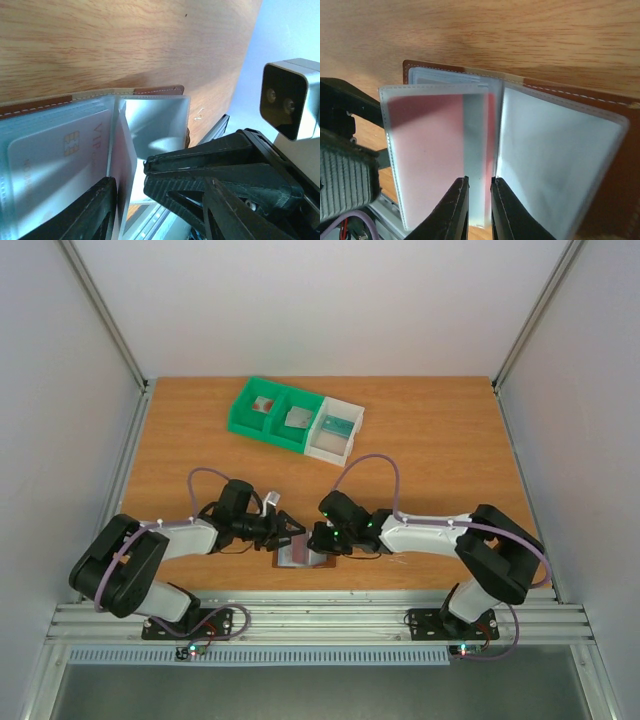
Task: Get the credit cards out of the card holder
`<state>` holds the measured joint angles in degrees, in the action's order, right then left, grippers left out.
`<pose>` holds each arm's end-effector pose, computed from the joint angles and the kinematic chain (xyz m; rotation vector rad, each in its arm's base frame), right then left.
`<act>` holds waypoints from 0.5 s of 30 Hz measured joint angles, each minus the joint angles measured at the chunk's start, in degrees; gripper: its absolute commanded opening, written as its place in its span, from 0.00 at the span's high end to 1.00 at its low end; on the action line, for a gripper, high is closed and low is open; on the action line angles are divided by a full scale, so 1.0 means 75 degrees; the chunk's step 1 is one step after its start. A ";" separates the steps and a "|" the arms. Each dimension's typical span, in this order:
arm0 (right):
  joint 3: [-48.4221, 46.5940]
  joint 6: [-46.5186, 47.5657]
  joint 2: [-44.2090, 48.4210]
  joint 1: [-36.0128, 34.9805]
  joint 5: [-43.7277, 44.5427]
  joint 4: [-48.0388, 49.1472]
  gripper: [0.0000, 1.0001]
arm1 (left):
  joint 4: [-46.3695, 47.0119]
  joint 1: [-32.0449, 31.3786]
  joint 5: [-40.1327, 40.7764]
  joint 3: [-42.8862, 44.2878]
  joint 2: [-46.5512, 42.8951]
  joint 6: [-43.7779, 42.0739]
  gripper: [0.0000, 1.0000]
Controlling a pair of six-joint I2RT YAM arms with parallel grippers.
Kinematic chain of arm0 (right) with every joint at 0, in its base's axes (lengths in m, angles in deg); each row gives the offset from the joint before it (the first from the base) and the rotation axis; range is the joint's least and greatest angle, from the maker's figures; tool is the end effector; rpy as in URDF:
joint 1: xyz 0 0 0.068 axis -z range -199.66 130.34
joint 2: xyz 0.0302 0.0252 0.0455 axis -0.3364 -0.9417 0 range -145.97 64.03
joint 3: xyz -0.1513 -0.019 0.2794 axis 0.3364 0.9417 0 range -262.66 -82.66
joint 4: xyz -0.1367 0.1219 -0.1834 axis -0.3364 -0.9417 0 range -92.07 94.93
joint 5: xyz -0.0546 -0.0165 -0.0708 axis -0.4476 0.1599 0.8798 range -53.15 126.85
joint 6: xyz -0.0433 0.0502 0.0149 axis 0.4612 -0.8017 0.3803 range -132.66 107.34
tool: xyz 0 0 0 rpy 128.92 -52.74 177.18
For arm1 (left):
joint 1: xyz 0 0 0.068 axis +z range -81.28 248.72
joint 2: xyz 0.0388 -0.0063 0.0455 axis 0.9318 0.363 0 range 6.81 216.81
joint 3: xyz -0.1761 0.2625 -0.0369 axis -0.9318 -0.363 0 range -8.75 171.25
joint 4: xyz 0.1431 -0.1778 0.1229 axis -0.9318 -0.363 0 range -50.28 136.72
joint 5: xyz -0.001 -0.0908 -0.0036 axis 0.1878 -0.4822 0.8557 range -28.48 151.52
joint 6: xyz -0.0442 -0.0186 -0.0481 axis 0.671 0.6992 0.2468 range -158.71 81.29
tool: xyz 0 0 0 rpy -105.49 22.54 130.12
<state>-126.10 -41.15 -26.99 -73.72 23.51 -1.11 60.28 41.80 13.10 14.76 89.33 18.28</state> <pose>0.1711 0.2574 0.1833 -0.6976 2.6057 0.8213 0.1894 -0.1419 0.1660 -0.2158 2.6815 -1.6092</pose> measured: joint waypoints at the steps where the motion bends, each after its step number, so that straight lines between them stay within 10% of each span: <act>1: 0.0041 0.0000 0.0085 0.0000 0.0032 -0.0020 0.86 | 0.0003 -0.0020 0.0003 0.0006 0.0000 0.0012 0.52; 15: 0.0356 0.0064 0.1973 0.0000 0.1431 -0.1291 0.86 | 0.0052 -0.0679 0.0256 0.0347 -0.0003 0.0233 0.52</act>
<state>-123.43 -40.67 -12.20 -73.72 34.24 -10.79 60.68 36.71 15.02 17.36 89.31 20.03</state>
